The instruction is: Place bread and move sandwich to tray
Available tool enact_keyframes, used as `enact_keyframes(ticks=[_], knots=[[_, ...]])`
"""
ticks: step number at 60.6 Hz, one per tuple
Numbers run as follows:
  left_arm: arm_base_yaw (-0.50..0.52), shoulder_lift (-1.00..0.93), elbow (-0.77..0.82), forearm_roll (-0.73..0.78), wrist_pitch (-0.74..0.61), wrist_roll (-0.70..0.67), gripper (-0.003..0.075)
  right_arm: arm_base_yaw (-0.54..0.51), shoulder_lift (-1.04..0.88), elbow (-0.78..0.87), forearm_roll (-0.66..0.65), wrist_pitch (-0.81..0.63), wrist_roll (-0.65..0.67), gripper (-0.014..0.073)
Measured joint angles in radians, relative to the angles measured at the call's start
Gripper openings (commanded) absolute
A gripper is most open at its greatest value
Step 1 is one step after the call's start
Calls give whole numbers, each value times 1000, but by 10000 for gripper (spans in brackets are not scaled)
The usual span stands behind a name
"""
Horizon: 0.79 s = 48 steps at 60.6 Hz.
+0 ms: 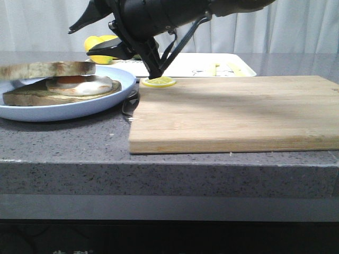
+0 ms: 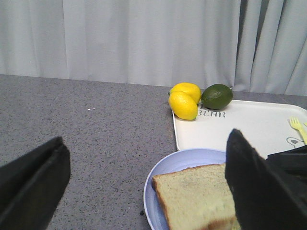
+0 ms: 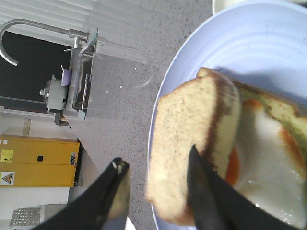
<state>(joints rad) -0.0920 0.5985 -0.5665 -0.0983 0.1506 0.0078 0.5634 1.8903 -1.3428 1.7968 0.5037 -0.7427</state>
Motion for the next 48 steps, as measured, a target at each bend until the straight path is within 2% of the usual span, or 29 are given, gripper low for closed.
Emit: enact_keyframes(ticks=[11,15,28,34,41,48], knots=[[0,0,0,0,0,0,638,-4,-37,36,0,-2,0,324],[0,0,0,0,0,0,638,-12,-68,56,0,-2,0,280],[0,0,0,0,0,0,638,-89,-226,69,-135,108,0,-71],[0,0,0,0,0,0,638,-158,-311,69,-205,209,0,-61],[0,0,0,0,0,0,638,-286,-400,69,-311,355,0,-60],[0,0,0,0,0,0,638,-427,-496,67,-567,449,69,-60]])
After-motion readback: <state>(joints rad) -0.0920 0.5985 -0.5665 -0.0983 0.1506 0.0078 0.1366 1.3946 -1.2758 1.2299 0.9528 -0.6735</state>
